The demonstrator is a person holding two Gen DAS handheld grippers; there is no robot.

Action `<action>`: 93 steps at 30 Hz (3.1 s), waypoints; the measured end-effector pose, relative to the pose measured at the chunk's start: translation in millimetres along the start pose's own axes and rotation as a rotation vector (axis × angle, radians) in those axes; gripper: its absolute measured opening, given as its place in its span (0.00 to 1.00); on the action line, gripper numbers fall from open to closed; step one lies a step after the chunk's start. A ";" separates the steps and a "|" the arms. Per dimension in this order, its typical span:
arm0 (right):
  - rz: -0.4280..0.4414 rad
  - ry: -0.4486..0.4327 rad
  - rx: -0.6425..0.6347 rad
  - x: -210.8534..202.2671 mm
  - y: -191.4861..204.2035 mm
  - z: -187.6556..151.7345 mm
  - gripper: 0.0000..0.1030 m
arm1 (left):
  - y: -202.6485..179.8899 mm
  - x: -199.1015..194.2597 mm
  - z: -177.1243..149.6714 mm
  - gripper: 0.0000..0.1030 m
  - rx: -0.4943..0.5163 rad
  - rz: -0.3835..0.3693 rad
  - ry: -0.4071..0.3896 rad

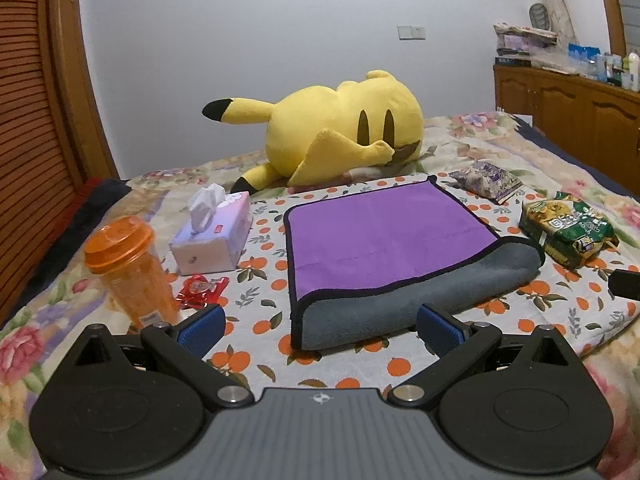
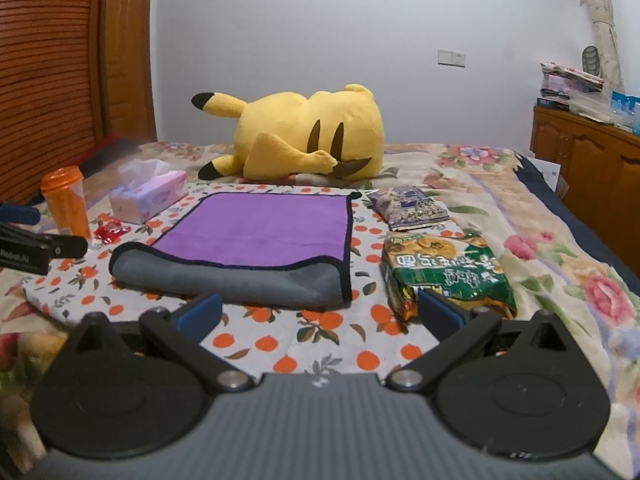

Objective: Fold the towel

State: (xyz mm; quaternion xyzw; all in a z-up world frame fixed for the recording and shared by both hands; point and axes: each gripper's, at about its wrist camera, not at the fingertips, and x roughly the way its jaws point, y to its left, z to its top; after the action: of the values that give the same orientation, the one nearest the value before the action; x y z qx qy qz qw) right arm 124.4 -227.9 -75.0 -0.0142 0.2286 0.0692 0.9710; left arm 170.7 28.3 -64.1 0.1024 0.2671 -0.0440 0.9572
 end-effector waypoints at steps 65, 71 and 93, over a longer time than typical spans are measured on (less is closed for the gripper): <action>0.111 0.406 0.012 169.1 -19.3 38.3 0.70 | 43.1 118.7 -8.4 0.25 -0.106 -0.195 0.208; 0.122 0.426 0.041 163.9 -26.6 31.3 0.48 | 40.3 117.5 -8.3 0.14 -0.092 -0.203 0.208; 0.131 0.256 -0.065 141.4 -19.9 43.7 0.06 | 41.0 88.1 11.2 0.06 -0.086 -0.238 0.078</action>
State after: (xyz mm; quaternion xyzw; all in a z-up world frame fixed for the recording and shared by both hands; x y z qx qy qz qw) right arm 271.8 -226.9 -99.0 -0.0393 0.3486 0.1375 0.9263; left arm 257.3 63.2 -93.5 0.0304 0.3159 -0.1417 0.9377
